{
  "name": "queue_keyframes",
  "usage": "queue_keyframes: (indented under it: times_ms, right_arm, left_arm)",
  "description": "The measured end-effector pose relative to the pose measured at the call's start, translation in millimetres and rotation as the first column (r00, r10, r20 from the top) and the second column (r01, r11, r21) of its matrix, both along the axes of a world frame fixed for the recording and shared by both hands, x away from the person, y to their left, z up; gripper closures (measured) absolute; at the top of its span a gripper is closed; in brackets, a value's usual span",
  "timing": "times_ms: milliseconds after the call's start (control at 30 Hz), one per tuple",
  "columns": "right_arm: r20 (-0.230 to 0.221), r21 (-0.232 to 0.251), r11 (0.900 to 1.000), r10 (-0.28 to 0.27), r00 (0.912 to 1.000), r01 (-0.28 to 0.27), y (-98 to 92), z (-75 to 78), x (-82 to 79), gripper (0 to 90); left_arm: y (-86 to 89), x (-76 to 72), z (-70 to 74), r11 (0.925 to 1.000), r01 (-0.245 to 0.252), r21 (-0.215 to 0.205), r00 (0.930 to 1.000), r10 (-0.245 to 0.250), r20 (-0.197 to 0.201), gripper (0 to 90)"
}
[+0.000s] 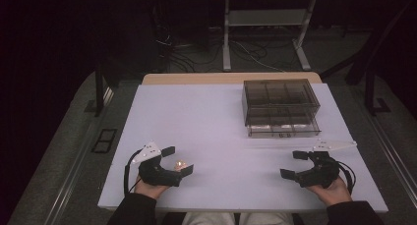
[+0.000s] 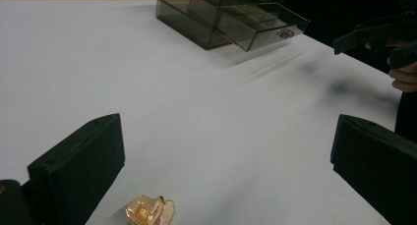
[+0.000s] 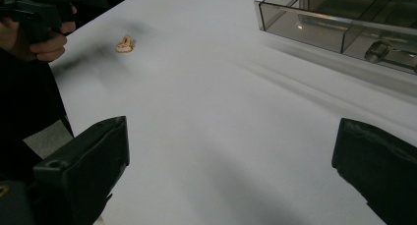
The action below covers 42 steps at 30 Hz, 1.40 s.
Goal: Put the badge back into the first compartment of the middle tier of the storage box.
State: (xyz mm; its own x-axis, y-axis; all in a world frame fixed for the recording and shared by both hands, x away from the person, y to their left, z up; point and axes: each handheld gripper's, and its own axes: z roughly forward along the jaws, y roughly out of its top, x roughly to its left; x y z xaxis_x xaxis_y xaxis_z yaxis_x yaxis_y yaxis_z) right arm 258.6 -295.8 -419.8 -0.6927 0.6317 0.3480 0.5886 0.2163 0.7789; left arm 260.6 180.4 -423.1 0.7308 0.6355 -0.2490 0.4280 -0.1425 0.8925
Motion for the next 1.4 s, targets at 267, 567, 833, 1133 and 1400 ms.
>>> queue_keyframes:
  times_ms: [267, 567, 833, 1133, 1400]
  right_arm:
    - [-0.003, -0.021, 1.000, -0.003, 1.0000, 0.003, 0.7, -1.4, -0.9, 0.3]
    - [0.001, -0.032, 0.999, -0.008, 1.0000, 0.008, -0.4, -1.7, -2.7, 0.3]
    - [-0.001, -0.042, 0.999, -0.012, 0.9999, 0.011, -1.3, -2.2, -2.3, 0.3]
    - [-0.004, -0.054, 0.998, -0.013, 0.9999, 0.013, -0.9, -3.4, -3.0, 0.3]
    - [-0.007, -0.054, 0.998, -0.016, 0.9998, 0.016, -1.2, -3.8, -3.4, 0.3]
  left_arm:
    - [-0.4, 0.3, -0.1, 1.0000, 0.003, -0.005, 1.0000, -0.003, -0.004, 0.0]
    - [1.5, 0.0, 0.9, 0.9999, 0.002, -0.011, 1.0000, -0.002, -0.004, 0.0]
    - [4.8, 0.8, 1.8, 1.0000, 0.000, 0.004, 0.9999, 0.000, -0.013, 0.0]
    - [7.3, 2.9, 13.9, 0.9986, 0.027, 0.045, 0.9993, -0.026, -0.028, 0.0]
    - [14.9, 9.2, 22.1, 0.9949, 0.035, 0.094, 0.9978, -0.030, -0.059, 0.0]
